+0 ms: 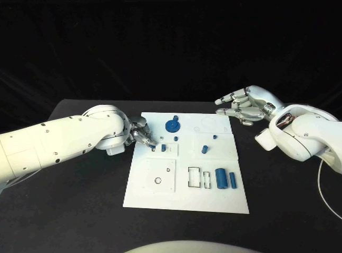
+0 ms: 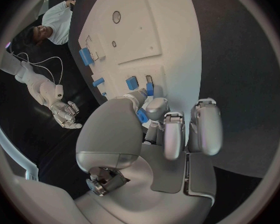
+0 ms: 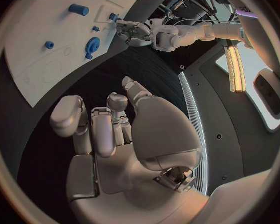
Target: Assemble the parts on the task board
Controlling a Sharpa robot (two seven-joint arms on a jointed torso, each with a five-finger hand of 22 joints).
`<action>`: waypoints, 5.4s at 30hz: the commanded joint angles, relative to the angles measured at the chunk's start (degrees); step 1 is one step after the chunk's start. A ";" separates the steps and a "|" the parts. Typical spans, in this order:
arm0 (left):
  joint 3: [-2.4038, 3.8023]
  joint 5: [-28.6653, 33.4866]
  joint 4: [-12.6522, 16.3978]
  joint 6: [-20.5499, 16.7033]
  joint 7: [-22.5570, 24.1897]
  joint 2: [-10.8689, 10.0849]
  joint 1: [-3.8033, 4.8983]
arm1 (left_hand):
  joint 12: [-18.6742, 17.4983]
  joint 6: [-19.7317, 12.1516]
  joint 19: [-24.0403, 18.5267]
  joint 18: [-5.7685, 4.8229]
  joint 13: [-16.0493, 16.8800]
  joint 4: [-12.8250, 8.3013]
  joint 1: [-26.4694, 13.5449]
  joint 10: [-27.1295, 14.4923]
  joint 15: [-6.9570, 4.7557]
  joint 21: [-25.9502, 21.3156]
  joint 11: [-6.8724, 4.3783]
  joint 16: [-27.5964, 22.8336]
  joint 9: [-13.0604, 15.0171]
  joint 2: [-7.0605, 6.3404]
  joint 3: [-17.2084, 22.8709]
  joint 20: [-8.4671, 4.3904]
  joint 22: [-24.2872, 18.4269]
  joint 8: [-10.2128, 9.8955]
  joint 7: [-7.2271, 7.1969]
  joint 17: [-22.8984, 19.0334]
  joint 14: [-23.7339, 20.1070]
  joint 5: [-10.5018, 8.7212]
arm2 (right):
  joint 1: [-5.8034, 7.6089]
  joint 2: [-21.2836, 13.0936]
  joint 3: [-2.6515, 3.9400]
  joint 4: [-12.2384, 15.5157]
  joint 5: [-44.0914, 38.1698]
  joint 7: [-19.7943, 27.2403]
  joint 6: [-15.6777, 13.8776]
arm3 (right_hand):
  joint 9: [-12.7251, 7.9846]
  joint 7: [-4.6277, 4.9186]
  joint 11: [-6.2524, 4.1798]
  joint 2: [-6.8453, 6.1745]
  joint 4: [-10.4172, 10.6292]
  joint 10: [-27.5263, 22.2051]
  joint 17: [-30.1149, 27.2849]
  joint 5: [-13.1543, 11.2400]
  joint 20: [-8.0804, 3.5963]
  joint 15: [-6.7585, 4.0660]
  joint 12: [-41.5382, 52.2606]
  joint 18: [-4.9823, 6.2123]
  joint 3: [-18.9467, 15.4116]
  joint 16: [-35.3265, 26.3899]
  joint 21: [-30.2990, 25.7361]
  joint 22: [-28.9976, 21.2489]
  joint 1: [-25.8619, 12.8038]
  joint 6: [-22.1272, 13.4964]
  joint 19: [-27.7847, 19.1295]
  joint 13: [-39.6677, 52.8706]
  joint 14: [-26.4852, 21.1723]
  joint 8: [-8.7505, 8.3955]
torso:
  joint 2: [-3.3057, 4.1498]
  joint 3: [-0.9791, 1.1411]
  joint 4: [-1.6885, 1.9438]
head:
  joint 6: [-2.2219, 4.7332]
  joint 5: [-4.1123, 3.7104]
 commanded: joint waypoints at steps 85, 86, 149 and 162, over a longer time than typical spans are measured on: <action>-0.02 -0.40 -1.46 4.66 -3.61 1.85 -0.12 | 2.40 3.95 1.50 -0.61 2.43 1.00 -11.58 2.66 -1.14 1.36 -1.09 0.14 1.88 -3.23 0.39 -1.14 5.32 2.25 -1.81 15.06 6.04 0.37 | -0.10 -0.17 0.01 0.19 0.04 0.13 0.61 | -0.07 0.18 0.05 0.22 0.29 -0.32 -0.18 0.19 -0.18 -0.25 -0.12 0.71 0.02 -0.53 -0.42 -0.27 -0.62 0.17 -0.39 -0.24 2.51 0.44 | -0.02 0.07 -0.03 | -0.79 0.10; -0.02 -0.40 -1.50 4.60 -3.62 1.86 -0.12 | 2.42 3.97 1.51 -0.61 2.45 1.17 -11.82 2.67 -1.15 1.37 -1.10 0.14 1.94 -3.27 0.14 -1.16 5.34 2.29 -1.81 15.06 6.04 0.37 | -0.10 -0.18 0.01 0.19 0.04 0.13 0.60 | -0.07 0.18 0.05 0.22 0.29 -0.32 -0.18 0.19 -0.18 -0.25 -0.12 0.71 0.02 -0.53 -0.42 -0.27 -0.62 0.17 -0.39 -0.24 2.51 0.44 | -0.03 0.07 -0.03 | -0.79 0.10; -1.83 -14.74 -3.05 -19.18 28.67 6.74 0.05 | -42.63 -3.18 -19.42 7.34 -46.99 -5.67 11.97 -21.32 5.42 -54.47 6.91 -57.83 -22.92 -4.85 -8.43 4.59 -44.49 -18.23 4.24 -36.90 -15.49 -0.24 | -0.22 0.30 -0.01 -0.55 0.31 0.78 1.96 | -0.13 0.19 0.02 0.47 0.21 -0.35 -0.37 0.39 -0.21 -0.29 -0.07 0.76 0.37 -0.77 -0.73 -0.67 -0.39 0.13 -0.50 -0.32 2.51 0.49 | 0.02 0.06 -0.09 | 0.27 -1.21; -2.42 -25.20 -6.74 -16.29 25.71 10.41 -0.66 | -45.95 5.56 -5.38 4.94 -52.93 -6.66 9.96 -16.93 3.23 -32.38 5.41 -23.61 -27.78 -4.55 -7.61 2.58 -26.11 -22.92 3.04 -11.24 -1.06 0.03 | -0.27 0.46 -0.01 -0.65 0.37 0.86 2.21 | -0.13 0.19 0.02 0.48 0.18 -0.37 -0.37 0.41 -0.21 -0.29 -0.08 0.76 0.41 -0.78 -0.73 -0.65 -0.34 0.14 -0.48 -0.35 2.51 0.49 | 0.05 0.03 -0.05 | 0.34 -1.30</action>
